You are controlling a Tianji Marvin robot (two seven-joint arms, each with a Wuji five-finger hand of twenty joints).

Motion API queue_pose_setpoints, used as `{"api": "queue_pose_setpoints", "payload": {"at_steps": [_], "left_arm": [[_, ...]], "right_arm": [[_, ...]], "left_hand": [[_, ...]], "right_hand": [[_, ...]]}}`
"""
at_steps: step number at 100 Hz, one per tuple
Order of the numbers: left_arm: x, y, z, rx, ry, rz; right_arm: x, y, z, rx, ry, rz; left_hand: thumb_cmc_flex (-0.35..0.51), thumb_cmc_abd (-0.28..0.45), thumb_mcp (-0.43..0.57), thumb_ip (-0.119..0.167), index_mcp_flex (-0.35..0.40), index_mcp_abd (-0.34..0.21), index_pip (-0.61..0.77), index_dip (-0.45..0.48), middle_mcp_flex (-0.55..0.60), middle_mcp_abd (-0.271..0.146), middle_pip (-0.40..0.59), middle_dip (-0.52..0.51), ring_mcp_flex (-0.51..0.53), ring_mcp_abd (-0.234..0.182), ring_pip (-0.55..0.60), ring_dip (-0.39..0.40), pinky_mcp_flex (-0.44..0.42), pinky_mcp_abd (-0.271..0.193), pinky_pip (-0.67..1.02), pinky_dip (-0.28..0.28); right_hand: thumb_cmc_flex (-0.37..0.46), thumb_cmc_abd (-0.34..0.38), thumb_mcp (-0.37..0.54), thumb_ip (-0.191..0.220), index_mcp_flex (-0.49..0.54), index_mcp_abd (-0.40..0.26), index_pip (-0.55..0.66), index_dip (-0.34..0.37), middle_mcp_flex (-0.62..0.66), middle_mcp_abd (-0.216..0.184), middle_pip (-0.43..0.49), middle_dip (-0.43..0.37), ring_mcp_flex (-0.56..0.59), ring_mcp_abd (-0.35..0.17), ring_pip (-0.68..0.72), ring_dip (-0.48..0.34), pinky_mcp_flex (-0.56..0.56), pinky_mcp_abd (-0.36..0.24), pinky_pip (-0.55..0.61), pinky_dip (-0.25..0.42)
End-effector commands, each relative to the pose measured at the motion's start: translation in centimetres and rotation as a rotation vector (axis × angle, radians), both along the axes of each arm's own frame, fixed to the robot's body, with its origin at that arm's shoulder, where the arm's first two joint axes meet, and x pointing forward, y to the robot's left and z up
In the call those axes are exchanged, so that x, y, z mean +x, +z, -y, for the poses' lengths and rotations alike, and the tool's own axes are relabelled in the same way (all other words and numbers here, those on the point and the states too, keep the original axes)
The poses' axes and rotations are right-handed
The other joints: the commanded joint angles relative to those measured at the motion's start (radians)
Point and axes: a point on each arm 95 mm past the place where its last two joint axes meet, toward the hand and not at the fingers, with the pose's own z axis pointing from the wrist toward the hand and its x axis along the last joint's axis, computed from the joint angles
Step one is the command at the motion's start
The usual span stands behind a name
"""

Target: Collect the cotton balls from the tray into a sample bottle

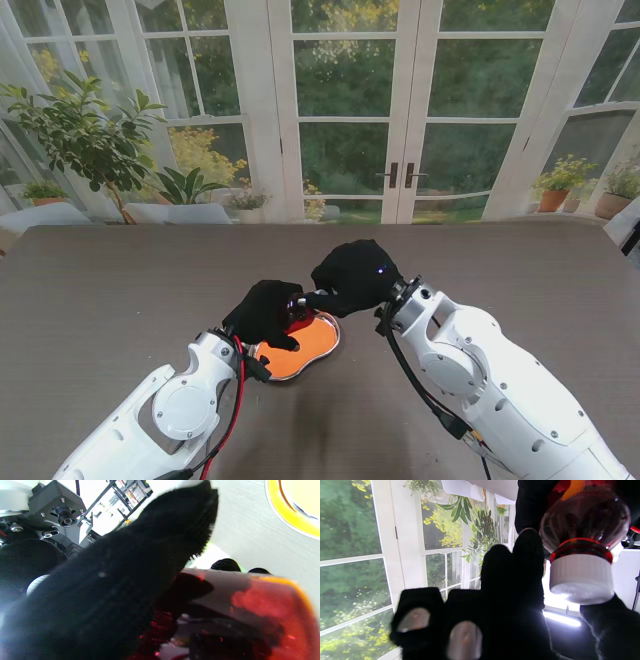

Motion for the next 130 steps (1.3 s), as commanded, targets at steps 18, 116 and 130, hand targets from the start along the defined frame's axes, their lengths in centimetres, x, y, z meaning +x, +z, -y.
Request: {"api": "queue_pose_setpoints", "payload": {"at_steps": [18, 116, 130], "left_arm": [[-0.1, 0.4, 0.6, -0.006, -0.022, 0.0], [-0.3, 0.3, 0.7, -0.001, -0.025, -0.008], [-0.3, 0.3, 0.7, 0.0, -0.026, -0.009]], "right_arm": [[-0.4, 0.3, 0.8, 0.0, -0.008, -0.01], [0.0, 0.6, 1.2, 0.099, 0.094, 0.054], [0.0, 0.5, 1.1, 0.099, 0.098, 0.043]], "left_hand": [[0.093, 1.097, 0.056, 0.029, 0.089, -0.076, 0.274, 0.057, 0.074, 0.022, 0.101, 0.043, 0.106, 0.051, 0.441, 0.064, 0.085, 0.026, 0.581, 0.06], [0.093, 1.098, 0.055, 0.029, 0.088, -0.076, 0.273, 0.056, 0.073, 0.022, 0.101, 0.042, 0.105, 0.05, 0.441, 0.064, 0.084, 0.025, 0.581, 0.06], [0.093, 1.098, 0.055, 0.029, 0.086, -0.075, 0.272, 0.056, 0.073, 0.022, 0.101, 0.042, 0.105, 0.05, 0.441, 0.064, 0.084, 0.025, 0.581, 0.06]], "right_hand": [[-0.004, -0.023, -0.04, 0.045, -0.332, 0.038, -0.249, 0.001, -0.093, 0.005, -0.11, 0.043, 0.001, -0.052, -0.132, -0.079, -0.076, -0.044, 0.0, 0.013], [0.206, -0.792, 0.343, -0.258, -0.095, -0.059, 0.132, -0.184, -0.01, -0.026, -0.051, 0.013, 0.002, -0.099, -0.061, -0.032, 0.004, -0.038, 0.017, -0.002], [0.138, -0.678, 0.31, -0.163, -0.046, -0.027, 0.076, -0.139, 0.012, -0.014, -0.063, 0.027, 0.001, -0.079, -0.043, -0.028, 0.002, -0.024, 0.023, 0.001]]}}
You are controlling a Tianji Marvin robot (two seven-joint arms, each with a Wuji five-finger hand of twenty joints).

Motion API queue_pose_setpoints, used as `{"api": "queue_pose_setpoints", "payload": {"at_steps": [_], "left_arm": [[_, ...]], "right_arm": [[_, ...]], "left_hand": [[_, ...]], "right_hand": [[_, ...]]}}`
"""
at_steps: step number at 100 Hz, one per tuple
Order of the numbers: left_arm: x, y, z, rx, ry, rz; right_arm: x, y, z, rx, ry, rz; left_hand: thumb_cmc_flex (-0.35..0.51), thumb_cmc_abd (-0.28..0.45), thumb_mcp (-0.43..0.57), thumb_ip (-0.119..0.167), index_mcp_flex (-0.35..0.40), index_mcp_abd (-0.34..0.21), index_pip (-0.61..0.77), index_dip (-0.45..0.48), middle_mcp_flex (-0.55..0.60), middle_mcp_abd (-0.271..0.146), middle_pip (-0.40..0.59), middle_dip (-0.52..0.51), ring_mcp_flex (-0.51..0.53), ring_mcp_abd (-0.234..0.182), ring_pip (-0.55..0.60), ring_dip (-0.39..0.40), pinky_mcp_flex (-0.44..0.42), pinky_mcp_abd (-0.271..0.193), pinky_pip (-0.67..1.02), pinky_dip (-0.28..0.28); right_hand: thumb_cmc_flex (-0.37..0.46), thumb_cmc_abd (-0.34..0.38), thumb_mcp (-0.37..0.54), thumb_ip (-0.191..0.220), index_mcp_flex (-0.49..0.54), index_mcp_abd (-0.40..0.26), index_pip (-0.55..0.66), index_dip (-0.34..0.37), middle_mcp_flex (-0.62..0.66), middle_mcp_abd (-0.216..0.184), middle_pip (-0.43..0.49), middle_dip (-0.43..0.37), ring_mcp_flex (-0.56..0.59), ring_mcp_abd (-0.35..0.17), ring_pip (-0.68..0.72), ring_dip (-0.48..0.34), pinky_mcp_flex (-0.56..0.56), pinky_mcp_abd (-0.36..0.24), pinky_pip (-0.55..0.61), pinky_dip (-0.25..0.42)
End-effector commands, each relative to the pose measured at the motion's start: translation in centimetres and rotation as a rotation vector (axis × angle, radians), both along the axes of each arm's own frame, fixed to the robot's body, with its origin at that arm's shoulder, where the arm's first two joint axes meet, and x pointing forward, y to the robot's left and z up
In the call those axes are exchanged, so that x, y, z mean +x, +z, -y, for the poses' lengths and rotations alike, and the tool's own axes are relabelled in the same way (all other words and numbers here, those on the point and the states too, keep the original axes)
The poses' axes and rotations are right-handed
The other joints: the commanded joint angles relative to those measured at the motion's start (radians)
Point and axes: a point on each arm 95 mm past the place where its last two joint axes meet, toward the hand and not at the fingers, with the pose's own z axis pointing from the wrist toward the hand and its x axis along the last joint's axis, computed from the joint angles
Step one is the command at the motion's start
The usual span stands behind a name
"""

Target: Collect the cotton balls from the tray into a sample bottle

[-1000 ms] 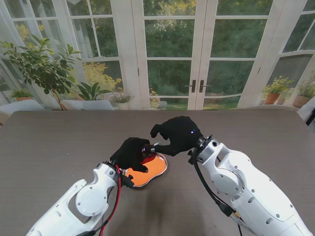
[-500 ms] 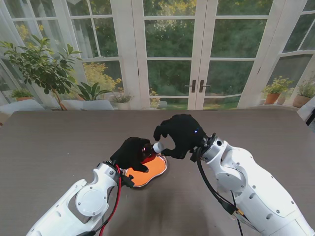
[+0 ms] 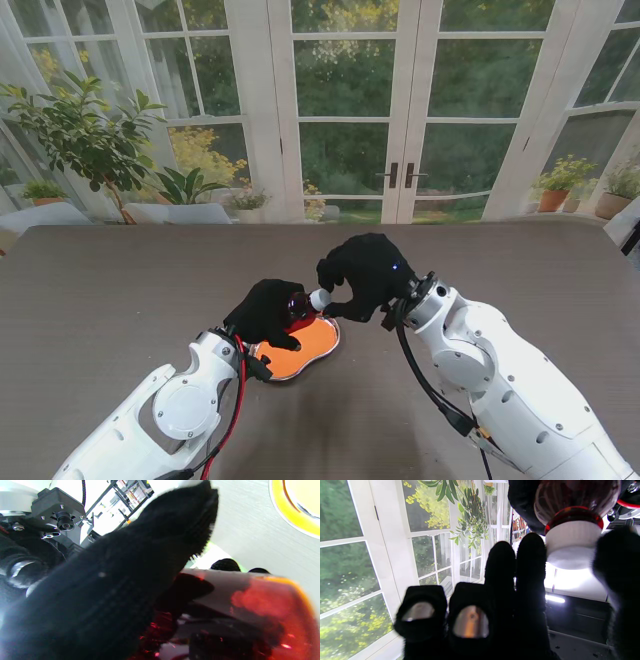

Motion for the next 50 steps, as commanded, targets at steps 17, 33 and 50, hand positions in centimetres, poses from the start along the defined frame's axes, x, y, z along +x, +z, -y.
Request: {"api": "queue_pose_setpoints", "payload": {"at_steps": [17, 33, 50], "left_arm": [[-0.28, 0.03, 0.5, 0.0, -0.021, -0.012], [-0.29, 0.04, 0.52, 0.0, -0.021, -0.011], [-0.25, 0.03, 0.51, -0.001, -0.023, -0.01]], "right_arm": [[-0.3, -0.3, -0.66, -0.011, 0.014, -0.033], [-0.34, -0.36, -0.94, -0.026, 0.005, -0.047], [-0.27, -0.29, -1.3, -0.043, -0.05, -0.017]], "left_hand": [[0.093, 1.098, 0.055, 0.029, 0.088, -0.077, 0.273, 0.056, 0.073, 0.022, 0.101, 0.042, 0.105, 0.05, 0.441, 0.065, 0.084, 0.025, 0.581, 0.06], [0.093, 1.098, 0.055, 0.029, 0.088, -0.076, 0.273, 0.056, 0.073, 0.022, 0.101, 0.042, 0.105, 0.05, 0.441, 0.065, 0.084, 0.025, 0.581, 0.06], [0.093, 1.098, 0.055, 0.029, 0.088, -0.077, 0.273, 0.056, 0.074, 0.021, 0.101, 0.042, 0.105, 0.05, 0.441, 0.065, 0.083, 0.024, 0.58, 0.06]], "right_hand": [[-0.096, 0.241, -0.066, 0.203, 0.088, 0.044, -0.097, 0.185, 0.091, 0.034, 0.002, 0.023, 0.003, 0.0, 0.062, 0.018, 0.013, 0.036, 0.076, 0.01], [-0.114, 0.362, -0.144, 0.218, 0.14, 0.053, -0.085, 0.207, 0.139, 0.045, 0.02, 0.031, 0.002, 0.012, 0.107, 0.037, 0.029, 0.055, 0.088, 0.011], [-0.119, 0.498, -0.214, 0.24, 0.158, 0.065, -0.007, 0.227, 0.149, 0.057, 0.119, 0.034, 0.001, 0.016, 0.159, 0.058, 0.062, 0.076, 0.102, 0.003]]}}
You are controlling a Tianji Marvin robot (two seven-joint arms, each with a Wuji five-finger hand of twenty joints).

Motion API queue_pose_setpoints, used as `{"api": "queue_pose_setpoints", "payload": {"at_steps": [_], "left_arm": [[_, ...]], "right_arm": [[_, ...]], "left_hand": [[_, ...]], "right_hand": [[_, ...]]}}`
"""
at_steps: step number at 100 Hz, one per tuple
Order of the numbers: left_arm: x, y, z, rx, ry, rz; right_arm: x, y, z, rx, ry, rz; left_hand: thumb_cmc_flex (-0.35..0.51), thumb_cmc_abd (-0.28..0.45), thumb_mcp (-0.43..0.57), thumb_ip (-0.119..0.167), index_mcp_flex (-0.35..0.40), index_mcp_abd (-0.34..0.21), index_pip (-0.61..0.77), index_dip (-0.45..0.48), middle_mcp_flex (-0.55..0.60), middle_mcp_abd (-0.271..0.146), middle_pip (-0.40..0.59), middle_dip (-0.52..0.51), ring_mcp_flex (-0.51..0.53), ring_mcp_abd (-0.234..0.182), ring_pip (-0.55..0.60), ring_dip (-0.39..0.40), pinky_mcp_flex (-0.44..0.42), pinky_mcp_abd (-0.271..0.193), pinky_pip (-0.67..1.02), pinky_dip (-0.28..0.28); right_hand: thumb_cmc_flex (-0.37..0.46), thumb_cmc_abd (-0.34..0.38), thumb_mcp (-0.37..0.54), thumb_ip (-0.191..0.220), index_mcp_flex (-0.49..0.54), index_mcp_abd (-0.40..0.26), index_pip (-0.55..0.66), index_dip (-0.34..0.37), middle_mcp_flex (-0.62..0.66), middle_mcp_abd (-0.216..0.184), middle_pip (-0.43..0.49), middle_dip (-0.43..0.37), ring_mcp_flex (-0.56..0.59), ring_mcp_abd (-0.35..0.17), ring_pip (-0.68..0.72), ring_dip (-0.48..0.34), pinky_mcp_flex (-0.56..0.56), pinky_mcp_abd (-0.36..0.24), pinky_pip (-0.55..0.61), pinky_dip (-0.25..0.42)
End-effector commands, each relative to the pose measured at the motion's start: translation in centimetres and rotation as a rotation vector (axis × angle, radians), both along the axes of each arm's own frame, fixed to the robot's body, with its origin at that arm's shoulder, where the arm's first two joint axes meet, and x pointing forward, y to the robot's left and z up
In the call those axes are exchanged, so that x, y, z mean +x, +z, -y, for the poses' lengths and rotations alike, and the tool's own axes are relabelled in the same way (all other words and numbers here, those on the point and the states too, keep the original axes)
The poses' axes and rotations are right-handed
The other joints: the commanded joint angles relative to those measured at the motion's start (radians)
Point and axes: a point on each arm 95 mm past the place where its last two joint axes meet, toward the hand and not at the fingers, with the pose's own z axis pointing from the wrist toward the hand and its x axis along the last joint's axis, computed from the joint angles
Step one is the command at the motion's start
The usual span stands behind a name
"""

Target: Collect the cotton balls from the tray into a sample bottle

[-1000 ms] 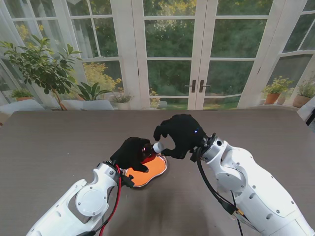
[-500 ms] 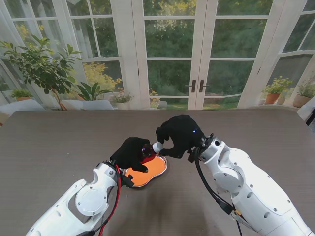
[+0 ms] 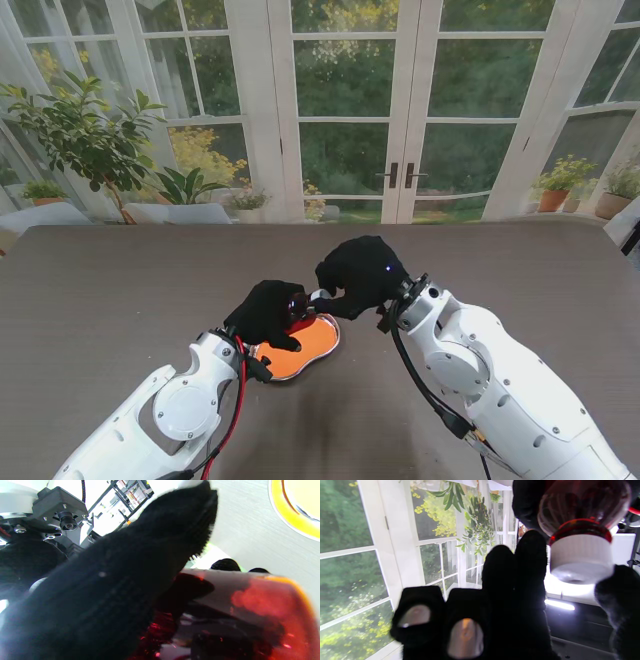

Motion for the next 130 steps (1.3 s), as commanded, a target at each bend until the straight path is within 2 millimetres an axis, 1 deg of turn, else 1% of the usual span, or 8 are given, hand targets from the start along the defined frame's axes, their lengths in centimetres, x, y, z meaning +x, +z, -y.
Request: {"api": "queue_pose_setpoints", "payload": {"at_steps": [1, 21, 38, 59, 71, 85, 104, 130], "left_arm": [[-0.2, 0.1, 0.5, -0.001, -0.021, -0.006], [-0.2, 0.1, 0.4, -0.001, -0.021, -0.009], [-0.2, 0.1, 0.4, 0.0, -0.02, -0.01], [-0.3, 0.0, 0.4, 0.0, -0.02, -0.014], [-0.3, 0.0, 0.4, 0.0, -0.021, -0.013], [-0.3, 0.1, 0.4, 0.002, -0.022, -0.013], [-0.3, 0.1, 0.4, 0.004, -0.023, -0.013], [-0.3, 0.0, 0.4, 0.005, -0.021, -0.018]], "right_arm": [[-0.2, 0.1, -0.5, -0.017, -0.006, 0.019], [-0.2, 0.1, -0.6, -0.02, -0.049, 0.023], [-0.3, 0.3, -0.3, -0.013, -0.041, -0.017], [-0.2, 0.6, 0.6, 0.035, 0.033, -0.032], [-0.2, 0.7, 1.1, 0.047, 0.056, -0.014], [-0.2, 0.7, 1.3, 0.048, 0.067, 0.011], [-0.2, 0.2, 0.9, 0.046, 0.069, 0.034], [-0.2, -0.2, 0.3, 0.077, 0.076, 0.035]], "left_hand": [[0.093, 1.093, 0.055, 0.029, 0.088, -0.078, 0.273, 0.056, 0.074, 0.021, 0.101, 0.042, 0.105, 0.05, 0.441, 0.065, 0.083, 0.024, 0.58, 0.06], [0.093, 1.093, 0.055, 0.029, 0.089, -0.077, 0.273, 0.056, 0.074, 0.021, 0.101, 0.042, 0.105, 0.05, 0.441, 0.065, 0.083, 0.024, 0.58, 0.06], [0.094, 1.092, 0.055, 0.029, 0.089, -0.077, 0.273, 0.056, 0.074, 0.021, 0.101, 0.042, 0.105, 0.05, 0.441, 0.065, 0.083, 0.024, 0.58, 0.06], [0.093, 1.093, 0.055, 0.029, 0.089, -0.077, 0.273, 0.056, 0.073, 0.022, 0.101, 0.042, 0.105, 0.05, 0.441, 0.065, 0.083, 0.024, 0.58, 0.06], [0.094, 1.093, 0.055, 0.029, 0.088, -0.076, 0.272, 0.056, 0.073, 0.022, 0.101, 0.042, 0.105, 0.05, 0.441, 0.065, 0.083, 0.024, 0.58, 0.06], [0.094, 1.092, 0.055, 0.03, 0.087, -0.078, 0.272, 0.056, 0.073, 0.022, 0.101, 0.042, 0.105, 0.05, 0.441, 0.065, 0.083, 0.024, 0.58, 0.06], [0.093, 1.093, 0.054, 0.029, 0.086, -0.078, 0.272, 0.056, 0.072, 0.022, 0.1, 0.042, 0.105, 0.05, 0.44, 0.065, 0.083, 0.024, 0.58, 0.06], [0.093, 1.092, 0.055, 0.029, 0.089, -0.077, 0.273, 0.056, 0.072, 0.022, 0.101, 0.042, 0.105, 0.05, 0.44, 0.065, 0.083, 0.024, 0.58, 0.06]], "right_hand": [[0.017, 0.077, -0.014, 0.054, 0.047, 0.034, 0.042, 0.028, 0.088, 0.039, 0.055, 0.003, -0.001, -0.033, 0.069, 0.024, 0.031, 0.038, 0.09, 0.002], [0.026, 0.188, -0.045, 0.07, 0.032, 0.036, -0.019, -0.022, 0.083, 0.035, 0.016, -0.037, -0.001, -0.024, 0.04, 0.01, 0.005, 0.046, 0.075, 0.004], [0.02, 0.272, -0.031, 0.082, -0.181, 0.05, -0.225, -0.055, 0.039, 0.024, -0.09, -0.024, 0.0, -0.032, -0.034, -0.024, -0.052, 0.019, 0.041, 0.011], [0.049, -0.08, 0.121, 0.037, -0.402, 0.005, -0.22, -0.018, -0.176, 0.002, -0.116, -0.017, 0.004, -0.08, -0.202, -0.094, -0.115, -0.062, -0.008, 0.007], [0.038, -0.378, 0.232, -0.004, -0.381, -0.04, -0.182, -0.035, -0.236, 0.001, -0.094, -0.036, 0.004, -0.089, -0.255, -0.109, -0.127, -0.071, -0.022, 0.008], [0.063, -0.585, 0.289, -0.024, -0.324, -0.07, -0.172, -0.044, -0.237, 0.0, -0.08, -0.04, 0.004, -0.095, -0.26, -0.103, -0.124, -0.063, -0.032, 0.006], [0.11, -0.68, 0.316, -0.03, -0.257, -0.075, -0.163, -0.042, -0.204, -0.007, -0.072, -0.039, 0.007, -0.106, -0.222, -0.084, -0.095, -0.055, -0.019, 0.008], [0.167, -0.658, 0.32, -0.021, -0.157, -0.056, -0.135, -0.029, -0.116, -0.018, -0.061, -0.032, 0.006, -0.103, -0.143, -0.051, -0.051, -0.038, 0.009, 0.008]]}}
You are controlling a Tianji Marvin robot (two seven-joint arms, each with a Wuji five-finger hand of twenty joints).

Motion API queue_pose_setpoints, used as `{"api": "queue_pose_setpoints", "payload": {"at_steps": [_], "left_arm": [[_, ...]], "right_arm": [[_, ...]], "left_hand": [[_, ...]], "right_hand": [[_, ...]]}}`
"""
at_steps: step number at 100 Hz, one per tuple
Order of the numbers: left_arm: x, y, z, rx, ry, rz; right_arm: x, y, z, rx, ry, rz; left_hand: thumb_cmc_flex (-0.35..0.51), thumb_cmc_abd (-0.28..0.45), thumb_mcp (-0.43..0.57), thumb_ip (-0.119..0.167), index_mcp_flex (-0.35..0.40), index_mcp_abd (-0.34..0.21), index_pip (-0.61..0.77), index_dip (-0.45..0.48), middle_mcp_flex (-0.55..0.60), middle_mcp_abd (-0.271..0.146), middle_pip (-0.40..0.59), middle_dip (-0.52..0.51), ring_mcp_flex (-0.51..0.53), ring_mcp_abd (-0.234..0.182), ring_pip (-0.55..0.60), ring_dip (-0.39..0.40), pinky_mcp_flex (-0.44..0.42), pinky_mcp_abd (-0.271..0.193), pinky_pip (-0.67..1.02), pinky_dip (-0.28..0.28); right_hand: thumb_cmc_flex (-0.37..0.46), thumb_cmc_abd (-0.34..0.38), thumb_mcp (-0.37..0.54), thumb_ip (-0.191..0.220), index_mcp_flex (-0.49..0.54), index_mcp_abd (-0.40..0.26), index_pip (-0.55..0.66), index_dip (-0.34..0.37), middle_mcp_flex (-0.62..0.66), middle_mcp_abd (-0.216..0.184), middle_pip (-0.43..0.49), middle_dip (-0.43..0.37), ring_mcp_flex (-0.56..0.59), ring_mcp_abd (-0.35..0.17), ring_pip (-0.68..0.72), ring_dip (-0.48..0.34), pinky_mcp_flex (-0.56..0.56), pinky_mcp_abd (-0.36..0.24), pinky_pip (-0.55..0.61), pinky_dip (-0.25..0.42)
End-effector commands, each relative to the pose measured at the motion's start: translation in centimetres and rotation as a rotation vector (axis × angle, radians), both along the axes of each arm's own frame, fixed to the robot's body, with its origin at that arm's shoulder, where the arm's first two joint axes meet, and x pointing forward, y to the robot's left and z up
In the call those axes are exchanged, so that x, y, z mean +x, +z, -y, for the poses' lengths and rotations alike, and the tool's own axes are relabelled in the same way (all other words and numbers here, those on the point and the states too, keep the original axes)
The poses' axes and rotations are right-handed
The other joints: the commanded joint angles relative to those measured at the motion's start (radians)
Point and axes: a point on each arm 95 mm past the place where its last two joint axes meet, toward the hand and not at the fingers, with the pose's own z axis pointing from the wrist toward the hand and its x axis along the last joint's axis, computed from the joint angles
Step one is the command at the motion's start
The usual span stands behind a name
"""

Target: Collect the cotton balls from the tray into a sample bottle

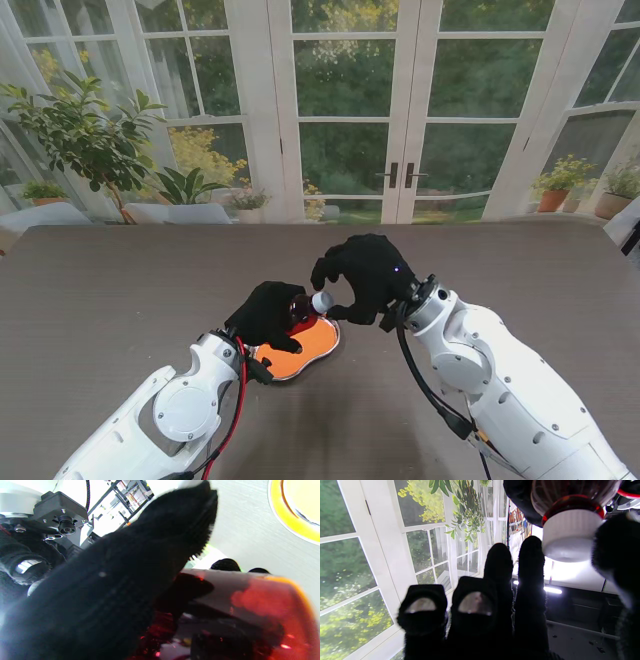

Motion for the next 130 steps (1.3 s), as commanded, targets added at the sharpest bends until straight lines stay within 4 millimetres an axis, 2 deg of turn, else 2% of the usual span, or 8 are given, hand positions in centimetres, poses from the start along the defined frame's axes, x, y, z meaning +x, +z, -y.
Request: {"api": "queue_pose_setpoints", "payload": {"at_steps": [1, 15, 23, 29, 69, 87, 101, 130], "left_arm": [[-0.2, 0.0, 0.3, 0.001, -0.015, -0.011], [-0.2, 0.0, 0.3, 0.002, -0.017, -0.011], [-0.2, 0.0, 0.3, 0.001, -0.016, -0.01], [-0.2, 0.0, 0.3, 0.002, -0.017, -0.01], [-0.2, 0.0, 0.3, 0.005, -0.018, -0.013], [-0.2, 0.0, 0.2, 0.005, -0.018, -0.013], [-0.2, 0.0, 0.2, 0.003, -0.018, -0.012], [-0.2, 0.0, 0.1, 0.002, -0.016, -0.01]], "right_arm": [[-0.1, -0.2, -0.5, -0.003, 0.008, -0.012], [-0.2, -0.2, -0.7, 0.006, 0.015, -0.014], [-0.2, -0.2, -0.7, 0.009, 0.018, -0.021], [-0.2, -0.2, -0.8, 0.009, 0.02, -0.026], [-0.4, -0.7, -1.4, 0.0, 0.019, -0.064], [-0.4, -0.8, -1.6, -0.006, 0.007, -0.083], [-0.5, -0.8, -1.7, -0.017, -0.009, -0.099], [-0.4, -1.0, -1.9, -0.045, -0.057, -0.116]], "left_hand": [[0.094, 1.091, 0.055, 0.029, 0.089, -0.079, 0.273, 0.056, 0.072, 0.022, 0.101, 0.042, 0.105, 0.05, 0.44, 0.065, 0.083, 0.024, 0.58, 0.06], [0.094, 1.091, 0.055, 0.029, 0.089, -0.079, 0.274, 0.055, 0.072, 0.022, 0.101, 0.042, 0.104, 0.05, 0.44, 0.065, 0.083, 0.024, 0.58, 0.06], [0.093, 1.092, 0.055, 0.029, 0.089, -0.079, 0.273, 0.055, 0.072, 0.022, 0.101, 0.042, 0.104, 0.05, 0.44, 0.065, 0.083, 0.024, 0.58, 0.06], [0.093, 1.092, 0.055, 0.029, 0.089, -0.08, 0.273, 0.055, 0.073, 0.021, 0.101, 0.042, 0.104, 0.05, 0.44, 0.065, 0.083, 0.024, 0.58, 0.06], [0.093, 1.092, 0.055, 0.029, 0.088, -0.08, 0.273, 0.055, 0.072, 0.021, 0.101, 0.042, 0.104, 0.05, 0.44, 0.065, 0.083, 0.024, 0.58, 0.06], [0.093, 1.092, 0.055, 0.029, 0.089, -0.08, 0.273, 0.055, 0.072, 0.021, 0.101, 0.042, 0.104, 0.05, 0.44, 0.065, 0.083, 0.024, 0.58, 0.06], [0.093, 1.092, 0.054, 0.029, 0.088, -0.08, 0.273, 0.055, 0.072, 0.021, 0.101, 0.042, 0.104, 0.05, 0.44, 0.065, 0.083, 0.024, 0.58, 0.06], [0.093, 1.092, 0.054, 0.029, 0.088, -0.08, 0.273, 0.055, 0.072, 0.021, 0.101, 0.042, 0.104, 0.05, 0.44, 0.065, 0.083, 0.024, 0.58, 0.06]], "right_hand": [[0.028, -0.029, 0.078, -0.021, 0.03, 0.005, 0.025, 0.006, 0.043, -0.013, 0.014, 0.006, 0.017, -0.032, 0.046, 0.022, 0.025, -0.002, 0.045, 0.008], [0.032, -0.014, 0.064, -0.107, 0.063, 0.02, 0.068, -0.07, 0.097, -0.016, 0.013, 0.02, 0.016, -0.027, 0.084, 0.036, 0.046, 0.008, 0.062, 0.0], [-0.012, 0.018, 0.057, -0.053, 0.088, 0.037, 0.079, -0.061, 0.117, -0.009, 0.015, 0.024, 0.016, -0.017, 0.1, 0.041, 0.051, 0.018, 0.07, 0.003], [-0.016, 0.044, 0.04, -0.1, 0.108, 0.037, 0.095, -0.077, 0.139, -0.008, 0.017, 0.028, 0.015, -0.013, 0.121, 0.049, 0.06, 0.023, 0.079, 0.003], [-0.006, 0.213, -0.021, -0.142, 0.159, 0.074, 0.173, -0.136, 0.222, 0.012, 0.023, 0.044, 0.013, 0.004, 0.203, 0.079, 0.095, 0.055, 0.112, 0.003], [-0.004, 0.317, -0.044, -0.101, 0.191, 0.109, 0.202, -0.138, 0.24, 0.028, 0.07, 0.068, 0.013, 0.003, 0.255, 0.101, 0.125, 0.07, 0.132, 0.0], [-0.022, 0.455, -0.085, 0.03, 0.223, 0.138, 0.198, -0.011, 0.241, 0.041, 0.155, 0.062, 0.012, 0.007, 0.294, 0.118, 0.145, 0.086, 0.148, -0.005], [-0.038, 0.634, -0.147, 0.05, 0.24, 0.165, 0.251, 0.075, 0.246, 0.062, 0.259, 0.066, 0.01, 0.022, 0.346, 0.139, 0.164, 0.104, 0.167, -0.006]]}}
